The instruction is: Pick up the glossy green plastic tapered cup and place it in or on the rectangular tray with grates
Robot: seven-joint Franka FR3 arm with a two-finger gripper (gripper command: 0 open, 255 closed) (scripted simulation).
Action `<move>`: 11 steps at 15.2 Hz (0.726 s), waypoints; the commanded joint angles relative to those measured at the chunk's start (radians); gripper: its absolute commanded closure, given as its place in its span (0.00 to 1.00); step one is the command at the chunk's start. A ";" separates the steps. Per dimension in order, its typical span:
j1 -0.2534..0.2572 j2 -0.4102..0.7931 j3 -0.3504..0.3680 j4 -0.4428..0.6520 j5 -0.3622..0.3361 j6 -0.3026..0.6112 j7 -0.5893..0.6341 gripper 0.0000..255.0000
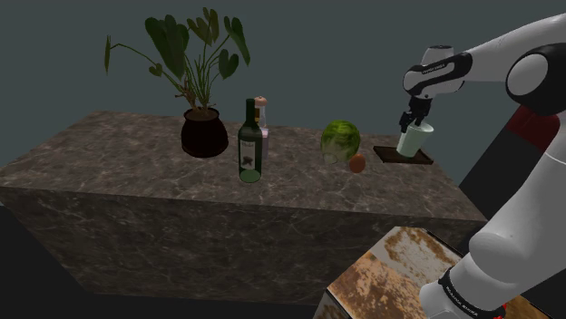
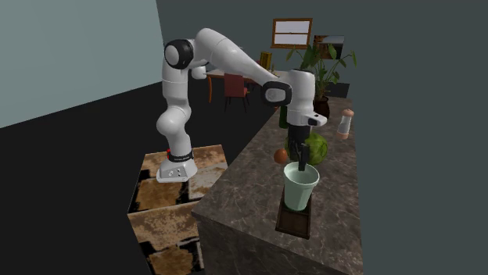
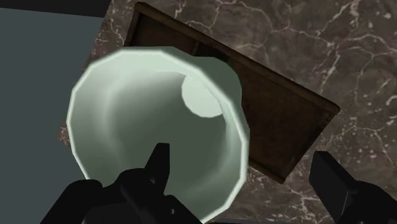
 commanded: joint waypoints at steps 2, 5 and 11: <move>0.010 -0.038 0.002 0.038 -0.013 -0.076 0.009 0.00; 0.013 -0.049 0.003 0.053 -0.016 -0.100 0.011 0.00; 0.013 -0.048 0.003 0.053 -0.016 -0.100 0.011 0.00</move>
